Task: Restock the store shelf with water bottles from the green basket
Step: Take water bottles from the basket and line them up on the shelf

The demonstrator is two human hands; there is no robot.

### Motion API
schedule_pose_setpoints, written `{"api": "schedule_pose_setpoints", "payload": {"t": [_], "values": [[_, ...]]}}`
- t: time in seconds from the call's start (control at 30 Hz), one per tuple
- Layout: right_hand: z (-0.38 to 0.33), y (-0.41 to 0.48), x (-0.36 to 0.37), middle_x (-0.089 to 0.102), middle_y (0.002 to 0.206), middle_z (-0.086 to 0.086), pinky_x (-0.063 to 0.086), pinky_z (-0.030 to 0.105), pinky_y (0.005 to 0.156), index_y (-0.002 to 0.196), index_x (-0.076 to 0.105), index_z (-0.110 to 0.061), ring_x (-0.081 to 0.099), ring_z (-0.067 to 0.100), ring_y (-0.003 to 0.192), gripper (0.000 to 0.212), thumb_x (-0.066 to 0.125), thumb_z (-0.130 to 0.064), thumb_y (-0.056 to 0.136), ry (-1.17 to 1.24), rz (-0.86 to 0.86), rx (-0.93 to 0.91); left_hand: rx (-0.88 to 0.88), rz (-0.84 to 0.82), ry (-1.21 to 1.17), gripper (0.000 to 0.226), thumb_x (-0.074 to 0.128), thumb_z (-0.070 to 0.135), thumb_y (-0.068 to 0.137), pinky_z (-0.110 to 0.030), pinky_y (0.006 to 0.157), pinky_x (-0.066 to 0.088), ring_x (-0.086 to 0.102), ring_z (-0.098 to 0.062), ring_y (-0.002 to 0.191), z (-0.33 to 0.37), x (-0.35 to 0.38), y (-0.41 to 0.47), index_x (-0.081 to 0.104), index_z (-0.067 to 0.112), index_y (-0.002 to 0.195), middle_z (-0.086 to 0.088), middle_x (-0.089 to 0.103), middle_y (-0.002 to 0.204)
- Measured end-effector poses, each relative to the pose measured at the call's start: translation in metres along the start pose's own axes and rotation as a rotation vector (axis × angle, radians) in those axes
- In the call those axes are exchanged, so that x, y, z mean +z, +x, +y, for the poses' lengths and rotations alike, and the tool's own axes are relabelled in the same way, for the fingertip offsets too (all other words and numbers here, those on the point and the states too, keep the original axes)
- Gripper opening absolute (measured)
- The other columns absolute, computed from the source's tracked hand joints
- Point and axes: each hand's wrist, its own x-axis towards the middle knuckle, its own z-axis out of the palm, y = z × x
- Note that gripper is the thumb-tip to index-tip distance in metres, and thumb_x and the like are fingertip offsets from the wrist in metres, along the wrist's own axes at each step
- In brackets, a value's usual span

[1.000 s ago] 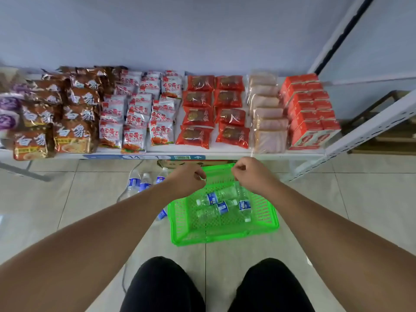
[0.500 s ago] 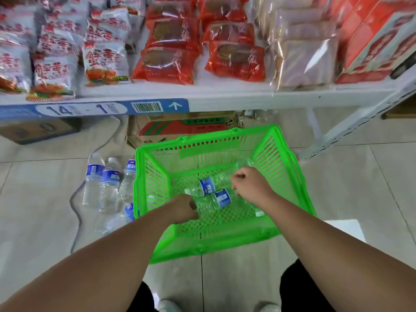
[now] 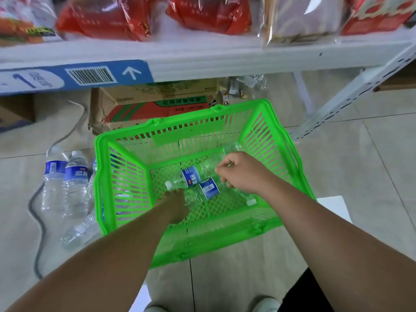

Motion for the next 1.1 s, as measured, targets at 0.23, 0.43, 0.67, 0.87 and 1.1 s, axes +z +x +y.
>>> {"api": "schedule_pose_setpoints", "payload": {"t": [0.23, 0.43, 0.67, 0.87, 1.1], "values": [[0.013, -0.004, -0.018, 0.076, 0.091, 0.004, 0.059, 0.043, 0.08, 0.093, 0.065, -0.023, 0.075, 0.028, 0.087, 0.016, 0.059, -0.036, 0.097, 0.023, 0.024, 0.029, -0.01, -0.033, 0.093, 0.089, 0.047, 0.067, 0.093, -0.057, 0.119, 0.025, 0.015, -0.04, 0.154, 0.015, 0.017, 0.003, 0.02, 0.015, 0.16, -0.02, 0.016, 0.167], [0.011, -0.003, -0.023, 0.076, 0.094, 0.007, 0.056, 0.036, 0.07, 0.099, 0.066, -0.017, 0.075, 0.03, 0.091, 0.019, 0.058, -0.035, 0.098, 0.057, 0.019, 0.029, 0.039, -0.113, -0.145, 0.091, 0.058, 0.049, 0.097, -0.043, 0.11, 0.042, 0.045, -0.037, 0.139, 0.023, 0.027, 0.01, 0.013, -0.002, 0.157, -0.022, 0.038, 0.156], [0.01, 0.0, -0.024, 0.077, 0.096, 0.008, 0.061, 0.044, 0.078, 0.097, 0.067, -0.018, 0.074, 0.037, 0.095, 0.02, 0.058, -0.036, 0.098, 0.078, -0.004, 0.017, 0.048, -0.133, 0.042, 0.096, 0.054, 0.066, 0.092, -0.054, 0.122, 0.024, 0.014, -0.046, 0.152, 0.018, 0.028, 0.012, 0.015, 0.011, 0.16, -0.026, 0.013, 0.165], [0.014, -0.002, -0.026, 0.077, 0.097, 0.009, 0.058, 0.037, 0.075, 0.101, 0.067, -0.016, 0.075, 0.031, 0.091, 0.022, 0.058, -0.035, 0.099, 0.096, -0.002, 0.023, 0.042, -0.203, -0.159, 0.105, 0.058, 0.073, 0.087, -0.042, 0.115, 0.039, 0.041, -0.032, 0.144, 0.023, 0.024, 0.017, 0.021, 0.005, 0.159, -0.016, 0.031, 0.163], [0.014, -0.004, -0.023, 0.077, 0.092, 0.006, 0.048, 0.029, 0.063, 0.096, 0.067, -0.016, 0.076, 0.028, 0.087, 0.021, 0.058, -0.036, 0.099, 0.104, -0.01, 0.011, 0.089, -0.21, -0.183, 0.106, 0.071, 0.06, 0.086, -0.041, 0.114, 0.039, 0.041, -0.032, 0.145, 0.028, 0.03, 0.005, 0.015, 0.006, 0.158, -0.014, 0.033, 0.163]]}}
